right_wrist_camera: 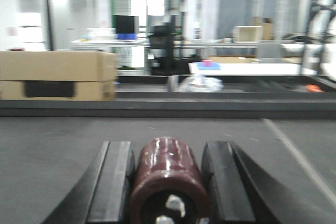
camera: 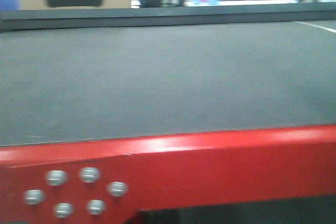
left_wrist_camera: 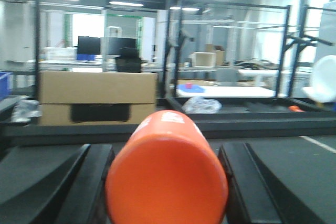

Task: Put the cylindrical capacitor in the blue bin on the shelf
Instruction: 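Drive the base away from the table to the shelf of blue bins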

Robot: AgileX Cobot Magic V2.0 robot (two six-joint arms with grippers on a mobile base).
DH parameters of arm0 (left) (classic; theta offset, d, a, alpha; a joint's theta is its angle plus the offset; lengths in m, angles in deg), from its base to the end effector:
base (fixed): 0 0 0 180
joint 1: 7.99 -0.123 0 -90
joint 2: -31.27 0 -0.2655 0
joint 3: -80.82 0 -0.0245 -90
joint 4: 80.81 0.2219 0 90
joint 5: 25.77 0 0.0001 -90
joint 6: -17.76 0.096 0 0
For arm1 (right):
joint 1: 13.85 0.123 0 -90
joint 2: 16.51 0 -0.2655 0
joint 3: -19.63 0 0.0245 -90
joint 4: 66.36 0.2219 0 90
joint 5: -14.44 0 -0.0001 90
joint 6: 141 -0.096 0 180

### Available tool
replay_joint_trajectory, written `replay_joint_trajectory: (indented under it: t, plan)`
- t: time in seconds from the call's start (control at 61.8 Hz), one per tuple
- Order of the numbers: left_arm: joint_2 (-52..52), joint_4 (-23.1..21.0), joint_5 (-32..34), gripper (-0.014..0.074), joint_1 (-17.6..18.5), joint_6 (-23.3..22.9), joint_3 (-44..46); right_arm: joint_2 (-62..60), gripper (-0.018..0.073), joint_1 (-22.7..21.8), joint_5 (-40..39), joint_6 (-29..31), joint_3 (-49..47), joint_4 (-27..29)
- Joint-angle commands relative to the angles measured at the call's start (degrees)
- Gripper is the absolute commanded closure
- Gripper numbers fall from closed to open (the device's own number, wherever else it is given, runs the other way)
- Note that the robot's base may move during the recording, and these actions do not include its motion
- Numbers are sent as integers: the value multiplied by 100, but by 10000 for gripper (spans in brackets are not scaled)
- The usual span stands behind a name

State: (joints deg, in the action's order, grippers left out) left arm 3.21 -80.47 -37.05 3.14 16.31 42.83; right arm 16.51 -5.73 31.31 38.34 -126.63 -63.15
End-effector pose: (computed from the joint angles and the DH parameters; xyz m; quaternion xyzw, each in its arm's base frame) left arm 0.0513 -0.0100 0.3813 0.0541 0.6224 -0.0829 0.7764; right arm 0.0661 0.0110 0.3883 -0.0316 0.6658 0.0823 0.7409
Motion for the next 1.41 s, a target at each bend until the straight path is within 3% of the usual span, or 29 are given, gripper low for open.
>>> replay_joint_trajectory:
  t: [0.0, 1.391]
  plan:
    - [153, 0, 125, 707, 10, -31, -9, -32, 721, -4, -153, 24, 2, -45]
    - [257, 0, 125, 707, 10, -31, -9, -32, 721, -4, -153, 24, 2, -45]
